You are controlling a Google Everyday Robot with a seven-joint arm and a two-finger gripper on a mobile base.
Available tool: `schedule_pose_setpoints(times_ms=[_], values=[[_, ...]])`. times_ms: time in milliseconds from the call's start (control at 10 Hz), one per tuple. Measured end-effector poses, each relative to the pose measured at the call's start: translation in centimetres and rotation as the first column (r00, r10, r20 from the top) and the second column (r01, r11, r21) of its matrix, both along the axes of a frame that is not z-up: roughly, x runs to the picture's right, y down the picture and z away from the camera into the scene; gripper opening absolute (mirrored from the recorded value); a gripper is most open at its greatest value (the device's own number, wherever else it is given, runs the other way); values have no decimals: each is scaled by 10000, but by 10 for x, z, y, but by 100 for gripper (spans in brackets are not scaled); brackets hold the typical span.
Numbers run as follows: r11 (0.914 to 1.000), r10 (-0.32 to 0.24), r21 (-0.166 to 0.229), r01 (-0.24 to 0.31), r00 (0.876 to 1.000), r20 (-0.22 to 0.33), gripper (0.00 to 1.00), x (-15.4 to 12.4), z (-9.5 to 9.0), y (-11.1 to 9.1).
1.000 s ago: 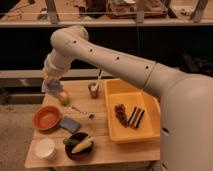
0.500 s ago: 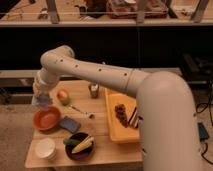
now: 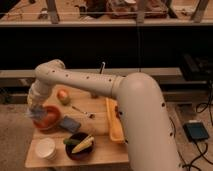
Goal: Wipe red bowl with towel
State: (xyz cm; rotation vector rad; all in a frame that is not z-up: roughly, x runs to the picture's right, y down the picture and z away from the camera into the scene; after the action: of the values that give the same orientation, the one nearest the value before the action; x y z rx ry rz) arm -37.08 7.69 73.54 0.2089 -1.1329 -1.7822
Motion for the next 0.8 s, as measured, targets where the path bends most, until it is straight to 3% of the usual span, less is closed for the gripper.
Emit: schedule_pose_setpoints(times_ms=[800], values=[[9931, -499, -1075, 463, 9983, -310, 0, -8, 14, 55]])
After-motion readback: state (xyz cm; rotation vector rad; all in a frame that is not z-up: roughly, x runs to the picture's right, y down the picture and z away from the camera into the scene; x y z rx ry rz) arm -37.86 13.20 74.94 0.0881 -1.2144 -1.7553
